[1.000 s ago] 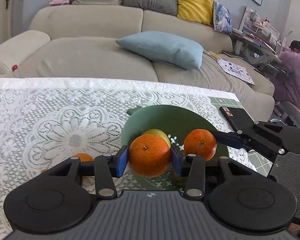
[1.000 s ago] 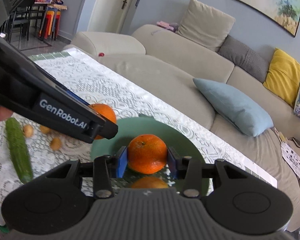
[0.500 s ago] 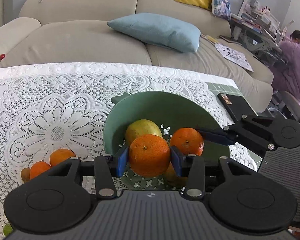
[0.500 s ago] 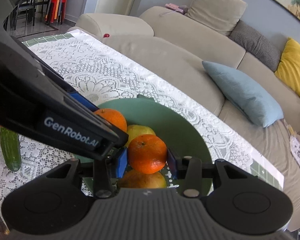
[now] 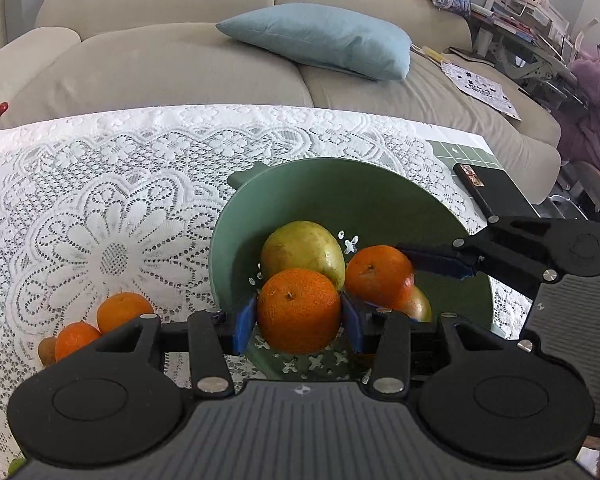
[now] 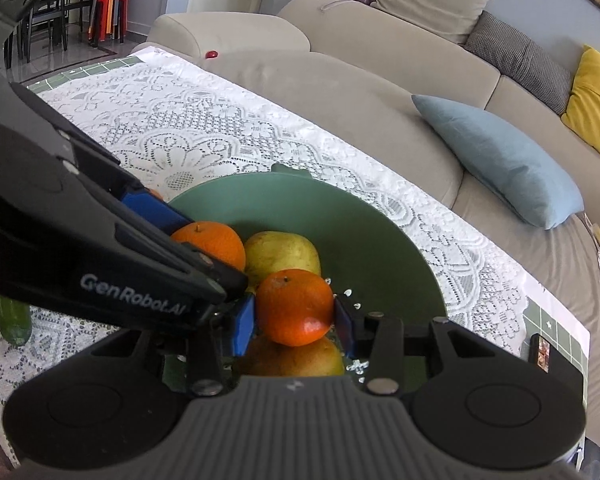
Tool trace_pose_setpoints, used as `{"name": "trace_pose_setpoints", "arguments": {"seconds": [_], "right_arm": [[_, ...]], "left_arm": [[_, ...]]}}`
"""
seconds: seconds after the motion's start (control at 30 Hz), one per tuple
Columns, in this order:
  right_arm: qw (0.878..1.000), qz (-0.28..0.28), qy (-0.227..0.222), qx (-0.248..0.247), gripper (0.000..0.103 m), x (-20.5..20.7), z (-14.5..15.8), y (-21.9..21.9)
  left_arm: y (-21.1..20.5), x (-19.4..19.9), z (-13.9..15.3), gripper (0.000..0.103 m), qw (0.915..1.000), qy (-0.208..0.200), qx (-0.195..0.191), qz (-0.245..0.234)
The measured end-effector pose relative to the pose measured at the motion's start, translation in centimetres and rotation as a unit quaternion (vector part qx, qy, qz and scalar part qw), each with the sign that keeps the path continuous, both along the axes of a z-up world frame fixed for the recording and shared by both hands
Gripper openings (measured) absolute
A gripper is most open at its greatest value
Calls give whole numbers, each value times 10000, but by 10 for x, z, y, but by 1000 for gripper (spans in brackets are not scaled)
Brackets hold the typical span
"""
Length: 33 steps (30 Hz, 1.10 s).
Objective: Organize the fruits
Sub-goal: 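Carry both mandarins over the green colander and lower them inside, then open both tools and withdraw them from the colander toward the remaining fruit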
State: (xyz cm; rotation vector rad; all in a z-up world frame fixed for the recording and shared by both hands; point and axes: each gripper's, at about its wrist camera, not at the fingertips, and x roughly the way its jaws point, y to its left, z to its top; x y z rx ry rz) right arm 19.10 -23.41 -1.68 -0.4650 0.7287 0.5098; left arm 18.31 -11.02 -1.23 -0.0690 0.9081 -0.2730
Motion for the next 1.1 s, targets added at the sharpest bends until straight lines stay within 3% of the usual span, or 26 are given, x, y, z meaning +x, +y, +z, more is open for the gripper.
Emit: {"name": "trace_pose_setpoints", "arguments": {"seconds": [0.53, 0.73, 0.87, 0.97, 1.1], "right_arm": [[9999, 27, 111, -92, 43, 8, 0, 3], [9998, -21, -17, -183, 54, 7, 8, 3], [9998, -62, -119, -172, 60, 4, 13, 1], [9995, -68, -237, -172, 71, -1, 18, 3], [9987, -107, -447, -219, 73, -9, 23, 8]], "left_arm": [[3, -2, 1, 58, 9999, -64, -92, -12], [6, -7, 7, 67, 9997, -116, -201, 33], [9, -12, 13, 67, 9995, -200, -247, 81], [14, -18, 18, 68, 9990, -294, -322, 118], [21, -27, 24, 68, 9983, -435, -316, 235]]}}
